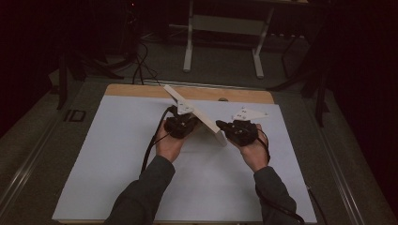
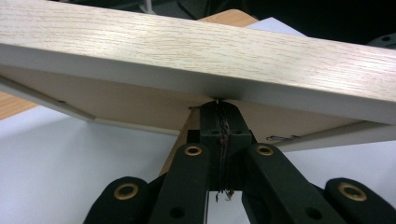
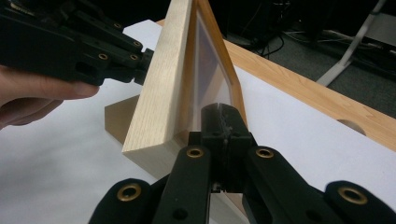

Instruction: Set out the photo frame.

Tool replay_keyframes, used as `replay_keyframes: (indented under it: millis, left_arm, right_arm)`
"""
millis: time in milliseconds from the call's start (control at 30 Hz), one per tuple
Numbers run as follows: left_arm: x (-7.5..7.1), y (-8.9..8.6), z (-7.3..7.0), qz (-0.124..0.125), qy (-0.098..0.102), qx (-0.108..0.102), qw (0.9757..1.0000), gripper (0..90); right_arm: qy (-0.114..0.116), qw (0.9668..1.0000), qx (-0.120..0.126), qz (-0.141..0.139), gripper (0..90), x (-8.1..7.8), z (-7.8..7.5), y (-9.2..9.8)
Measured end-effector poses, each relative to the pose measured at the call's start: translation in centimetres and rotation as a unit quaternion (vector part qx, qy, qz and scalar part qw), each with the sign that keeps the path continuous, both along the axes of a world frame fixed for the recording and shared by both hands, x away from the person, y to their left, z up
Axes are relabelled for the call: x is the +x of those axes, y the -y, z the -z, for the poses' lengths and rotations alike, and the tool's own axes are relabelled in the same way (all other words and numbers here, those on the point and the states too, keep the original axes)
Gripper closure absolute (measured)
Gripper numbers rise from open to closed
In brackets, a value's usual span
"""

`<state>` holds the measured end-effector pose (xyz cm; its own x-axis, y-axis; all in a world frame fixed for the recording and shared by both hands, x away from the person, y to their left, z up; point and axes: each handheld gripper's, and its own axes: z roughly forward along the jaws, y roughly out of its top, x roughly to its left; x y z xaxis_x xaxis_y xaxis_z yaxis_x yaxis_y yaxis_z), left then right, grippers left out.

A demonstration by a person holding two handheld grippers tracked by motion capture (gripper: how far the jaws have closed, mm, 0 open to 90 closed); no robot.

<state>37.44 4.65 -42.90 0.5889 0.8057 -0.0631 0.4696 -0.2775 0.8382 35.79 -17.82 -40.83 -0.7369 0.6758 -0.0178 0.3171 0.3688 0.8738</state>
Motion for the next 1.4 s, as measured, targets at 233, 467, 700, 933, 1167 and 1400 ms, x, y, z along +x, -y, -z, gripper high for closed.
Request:
replay_keyframes:
  millis: [233, 467, 700, 933, 1167, 1400]
  left_arm:
    - [0.0, -0.1, 0.0, 0.004, 0.0, 0.002, 1.0, 90.0]
    - [0.0, -0.1, 0.0, 0.006, 0.001, 0.004, 1.0, 90.0]
    - [0.0, -0.2, 0.0, 0.007, 0.003, 0.006, 1.0, 90.0]
    - [0.2, -0.3, 0.0, 0.014, 0.001, 0.004, 0.9999, 90.0]
    - [0.2, -0.4, 0.0, 0.02, -0.001, 0.002, 0.9998, 90.0]
    - [0.3, -0.5, 0.0, 0.026, 0.001, 0.0, 0.9997, 90.0]
  right_arm:
    - [0.003, 1.0, -0.001, -0.005, 89.9, -0.2, 0.0, -0.3]
    - [0.005, 0.9997, -0.011, -0.02, 89.9, -0.5, -0.1, -0.9]
    - [0.009, 0.9992, -0.021, -0.033, 89.9, -0.8, -0.3, -1.5]
    - [0.01, 0.9989, -0.024, -0.04, 89.9, -0.9, -0.3, -1.7]
    - [0.009, 0.9985, -0.027, -0.047, 89.9, -1.0, -0.3, -2.1]
    - [0.013, 0.9982, -0.033, -0.048, 89.9, -1.2, -0.3, -2.3]
